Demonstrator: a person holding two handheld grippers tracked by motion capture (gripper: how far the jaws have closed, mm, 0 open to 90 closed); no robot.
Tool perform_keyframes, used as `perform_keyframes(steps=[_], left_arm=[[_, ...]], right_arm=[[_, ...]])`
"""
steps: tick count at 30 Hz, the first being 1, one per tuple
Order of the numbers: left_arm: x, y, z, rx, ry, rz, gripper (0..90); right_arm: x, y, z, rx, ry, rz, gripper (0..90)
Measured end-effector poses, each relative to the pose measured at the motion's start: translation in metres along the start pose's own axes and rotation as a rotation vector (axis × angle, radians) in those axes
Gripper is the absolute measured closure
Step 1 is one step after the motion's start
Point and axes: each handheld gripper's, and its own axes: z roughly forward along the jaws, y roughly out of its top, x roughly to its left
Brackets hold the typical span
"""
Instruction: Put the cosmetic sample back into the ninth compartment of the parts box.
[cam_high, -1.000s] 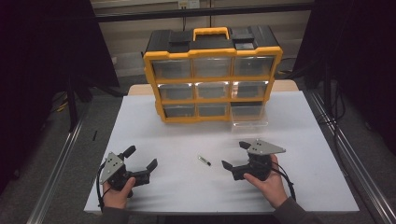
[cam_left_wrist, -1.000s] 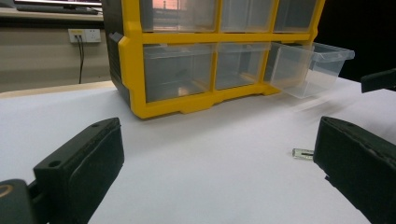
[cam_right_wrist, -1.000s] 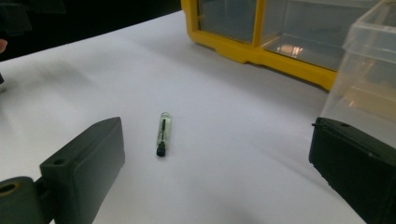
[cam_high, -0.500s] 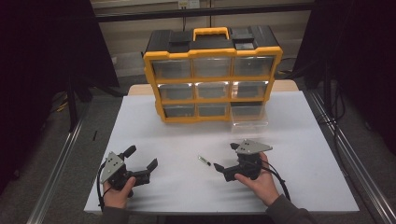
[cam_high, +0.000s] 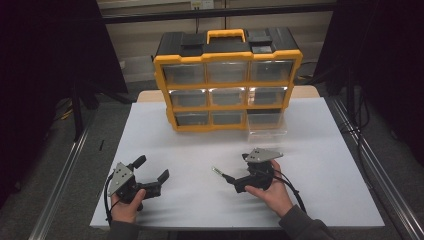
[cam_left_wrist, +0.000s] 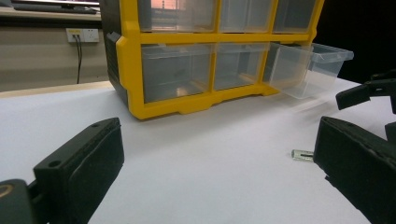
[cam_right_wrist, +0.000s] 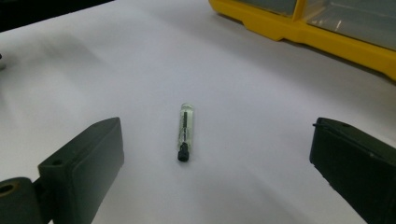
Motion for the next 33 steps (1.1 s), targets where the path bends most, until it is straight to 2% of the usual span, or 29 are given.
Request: perform_keyframes(steps=[4,13,16,21,23,24,25,26,29,31,32,33], left_arm=[[0.0,0.0,0.0,0.002,-0.004,0.001,2.0],[0.0,0.0,0.0,-0.001,-0.005,-0.004,2.0],[0.001,0.0,0.0,0.001,-0.004,-0.003,2.0],[0.001,0.0,0.001,0.002,-0.01,0.0,2.0],[0.001,0.0,0.001,0.011,-0.009,0.009,2.0],[0.0,0.0,0.001,0.003,-0.02,-0.003,2.0],[0.0,0.0,0.002,0.003,-0.022,-0.002,2.0],[0.0,0.0,0.002,0.003,-0.022,-0.003,2.0],[0.0,0.0,0.002,0.002,-0.022,-0.003,2.0],[0.0,0.0,0.002,0.006,-0.015,-0.003,1.9],[0.001,-0.001,0.002,0.006,-0.004,-0.009,1.9],[0.001,-0.001,0.002,0.014,-0.003,-0.001,1.9]], right_arm=[[0.001,0.002,0.004,0.014,0.004,0.003,3.1],[0.002,0.007,0.013,0.044,0.026,-0.011,12.1],[0.001,0.007,0.015,0.061,0.007,-0.003,16.3],[-0.002,0.008,0.02,0.097,0.016,0.016,30.4],[-0.003,0.009,0.021,0.106,0.018,0.015,32.6],[-0.002,0.009,0.022,0.114,0.02,0.017,36.3],[-0.003,0.011,0.025,0.128,0.027,0.017,41.9],[-0.003,0.011,0.025,0.128,0.027,0.017,41.9],[-0.001,0.012,0.03,0.146,0.053,0.022,52.0],[0.001,0.013,0.033,0.159,0.065,0.028,57.8],[0.001,0.013,0.033,0.159,0.065,0.028,57.8],[0.001,0.013,0.036,0.167,0.073,0.028,63.6]])
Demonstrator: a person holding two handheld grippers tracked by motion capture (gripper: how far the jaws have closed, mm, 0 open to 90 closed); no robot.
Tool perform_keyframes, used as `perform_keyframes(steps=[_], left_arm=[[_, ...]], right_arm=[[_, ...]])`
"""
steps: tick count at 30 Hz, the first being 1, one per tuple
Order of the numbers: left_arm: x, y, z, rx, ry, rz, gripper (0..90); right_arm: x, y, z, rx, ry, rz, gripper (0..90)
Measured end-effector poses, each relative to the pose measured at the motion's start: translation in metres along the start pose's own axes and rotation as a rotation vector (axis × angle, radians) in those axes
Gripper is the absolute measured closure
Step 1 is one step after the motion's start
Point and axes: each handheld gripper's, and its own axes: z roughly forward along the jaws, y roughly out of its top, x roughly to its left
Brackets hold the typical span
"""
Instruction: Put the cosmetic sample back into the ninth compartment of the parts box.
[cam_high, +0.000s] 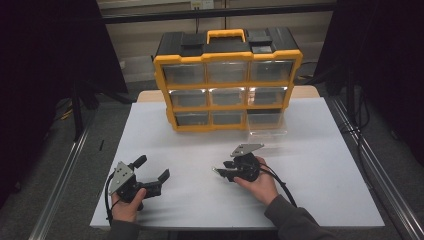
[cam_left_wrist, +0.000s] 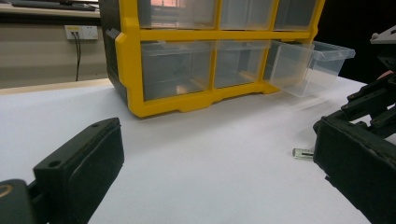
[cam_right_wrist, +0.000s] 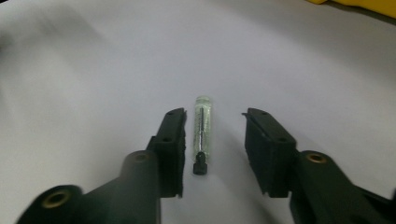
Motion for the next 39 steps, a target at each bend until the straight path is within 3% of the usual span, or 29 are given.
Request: perform_keyframes(steps=[4,13,15,19,23,26,29,39], left_arm=[[0.0,0.0,0.0,-0.006,0.003,-0.018,1.9],[0.001,0.0,0.0,-0.001,-0.004,0.0,1.9],[0.001,0.0,0.0,-0.001,-0.004,-0.001,1.9],[0.001,0.0,0.0,0.001,-0.004,0.003,1.9],[0.0,0.0,0.0,0.0,0.002,0.0,1.9],[0.0,0.0,0.0,-0.004,0.004,-0.008,2.0],[0.0,0.0,0.0,-0.003,0.003,0.003,1.9],[0.0,0.001,0.0,-0.005,0.004,0.004,2.0]], right_arm=[[0.0,0.001,0.003,0.008,0.012,0.001,70.7],[0.002,0.007,0.012,0.041,0.044,-0.01,78.6],[0.004,0.005,0.016,0.073,0.038,-0.012,81.1],[0.004,0.004,0.018,0.071,0.044,-0.023,81.4],[0.003,0.005,0.017,0.081,0.045,-0.002,81.5],[0.003,0.005,0.017,0.082,0.048,-0.019,81.5],[0.001,0.005,0.017,0.081,0.061,0.008,81.5],[-0.004,0.009,0.005,0.062,0.085,0.02,81.6]])
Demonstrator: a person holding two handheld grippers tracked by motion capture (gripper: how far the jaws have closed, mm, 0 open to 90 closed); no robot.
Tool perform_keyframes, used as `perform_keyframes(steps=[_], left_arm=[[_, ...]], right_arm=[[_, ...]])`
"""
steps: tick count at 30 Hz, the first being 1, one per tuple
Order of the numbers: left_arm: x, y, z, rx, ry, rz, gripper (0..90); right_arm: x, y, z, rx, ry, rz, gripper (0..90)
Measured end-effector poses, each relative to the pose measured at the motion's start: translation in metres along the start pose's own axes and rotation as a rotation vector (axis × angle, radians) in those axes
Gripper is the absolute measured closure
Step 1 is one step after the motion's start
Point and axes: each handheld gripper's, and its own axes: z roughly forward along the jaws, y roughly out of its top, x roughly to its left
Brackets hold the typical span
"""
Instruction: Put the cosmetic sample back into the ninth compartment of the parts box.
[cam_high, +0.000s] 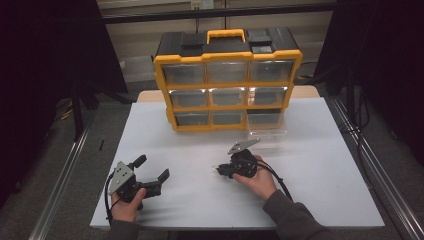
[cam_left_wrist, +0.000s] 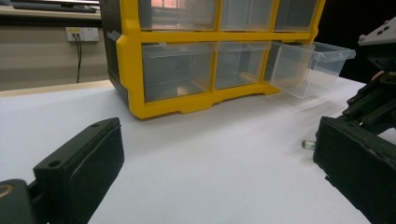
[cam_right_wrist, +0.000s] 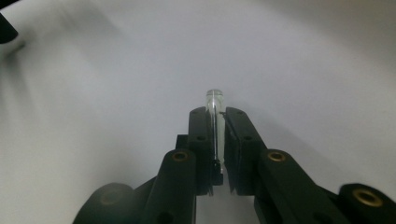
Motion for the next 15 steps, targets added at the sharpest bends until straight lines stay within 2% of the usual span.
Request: perform_keyframes(steps=[7,8,9,10,12,15], left_arm=[[-0.001,0.0,0.001,-0.005,0.001,-0.006,2.0],[0.0,0.0,0.0,0.004,0.004,0.01,2.0],[-0.001,0.0,0.001,0.0,0.003,0.004,2.0],[0.0,0.0,0.0,0.006,0.002,0.014,2.0],[-0.001,0.0,0.001,-0.01,-0.003,-0.008,2.0],[0.0,0.001,0.0,-0.005,-0.006,0.003,2.0]], right_arm=[[-0.002,0.003,-0.012,-0.022,0.016,0.021,81.6],[-0.003,0.004,-0.015,-0.025,0.016,0.021,81.5],[-0.004,0.005,-0.019,-0.024,0.024,0.029,81.6],[-0.004,0.005,-0.021,-0.022,0.025,0.029,81.6],[-0.004,0.006,-0.022,-0.018,0.019,0.02,81.5],[-0.004,0.008,-0.028,-0.016,0.021,0.009,81.6]])
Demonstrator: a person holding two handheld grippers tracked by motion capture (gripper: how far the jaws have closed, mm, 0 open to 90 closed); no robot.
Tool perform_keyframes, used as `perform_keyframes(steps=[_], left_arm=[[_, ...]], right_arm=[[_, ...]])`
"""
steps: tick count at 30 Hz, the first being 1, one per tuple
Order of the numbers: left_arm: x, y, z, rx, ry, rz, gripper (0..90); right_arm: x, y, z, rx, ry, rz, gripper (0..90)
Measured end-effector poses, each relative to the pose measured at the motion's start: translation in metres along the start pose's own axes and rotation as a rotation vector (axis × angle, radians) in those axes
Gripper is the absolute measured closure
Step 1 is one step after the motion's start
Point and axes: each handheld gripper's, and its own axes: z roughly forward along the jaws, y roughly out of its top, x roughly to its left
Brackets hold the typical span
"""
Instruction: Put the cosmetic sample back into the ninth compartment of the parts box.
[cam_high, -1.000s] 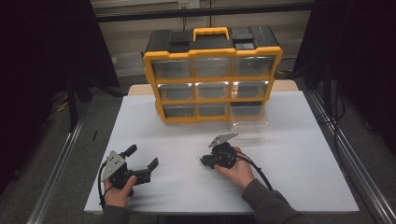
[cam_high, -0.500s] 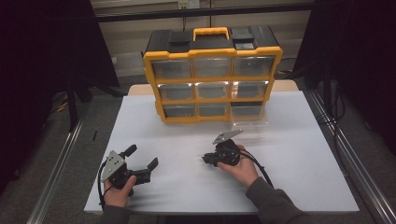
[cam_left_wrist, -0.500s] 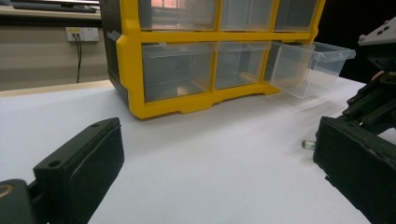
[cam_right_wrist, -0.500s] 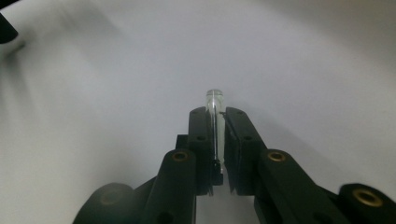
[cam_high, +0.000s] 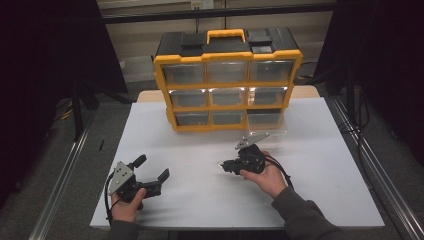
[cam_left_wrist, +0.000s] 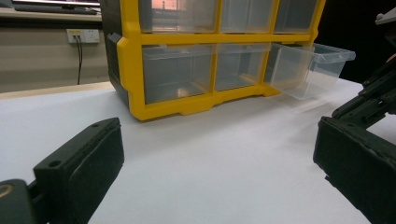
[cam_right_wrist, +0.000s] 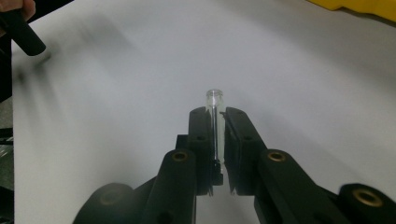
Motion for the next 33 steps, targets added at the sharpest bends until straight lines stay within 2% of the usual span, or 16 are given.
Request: perform_keyframes(steps=[1,2,9,11,12,16,17,18,19,25,26,27,28,29,33], left_arm=[[0.001,0.0,-0.001,0.01,0.001,0.012,2.0],[-0.001,0.0,0.0,-0.002,-0.009,-0.003,2.0],[0.0,0.0,0.0,-0.001,-0.005,-0.003,2.0],[0.001,0.0,-0.001,0.012,0.001,0.013,2.0],[0.0,0.0,0.0,0.001,0.002,-0.001,2.0],[0.001,0.0,-0.001,0.011,0.002,0.013,1.9],[0.0,0.0,0.0,0.0,0.001,0.0,1.9],[0.001,0.0,-0.001,0.01,0.001,0.012,1.9],[0.0,0.0,0.0,0.002,0.002,0.0,1.9],[0.0,0.0,-0.001,0.003,0.003,0.002,2.0],[0.0,0.0,0.0,-0.002,-0.008,0.001,2.0],[-0.001,0.0,0.0,-0.005,-0.007,-0.01,2.0],[0.0,0.0,-0.001,0.004,0.002,0.001,2.0],[-0.001,0.0,0.0,-0.005,-0.007,-0.009,2.0],[0.001,0.0,-0.001,0.005,0.001,0.008,2.0]], right_arm=[[0.0,0.0,0.0,0.0,0.0,0.0,81.6],[0.0,0.001,-0.003,0.004,0.005,-0.007,81.5],[-0.003,0.004,-0.01,-0.004,0.017,0.005,81.5],[-0.005,0.004,-0.012,-0.006,0.021,0.008,81.5],[-0.005,0.004,-0.013,-0.008,0.021,0.009,81.5],[-0.006,0.008,-0.019,-0.005,0.021,0.001,81.5],[-0.006,0.008,-0.019,-0.005,0.021,0.001,81.5],[-0.007,0.01,-0.022,-0.006,0.02,-0.007,81.5],[-0.007,0.01,-0.022,-0.006,0.02,-0.007,81.5],[-0.009,0.012,-0.026,-0.003,0.027,-0.011,81.5],[-0.009,0.013,-0.026,-0.008,0.029,-0.021,81.5],[-0.009,0.014,-0.028,-0.001,0.024,-0.015,81.5],[-0.009,0.015,-0.029,0.005,0.021,-0.014,81.5],[-0.01,0.016,-0.03,-0.003,0.022,-0.022,81.5],[-0.012,0.02,-0.036,-0.009,0.015,-0.021,81.5]])
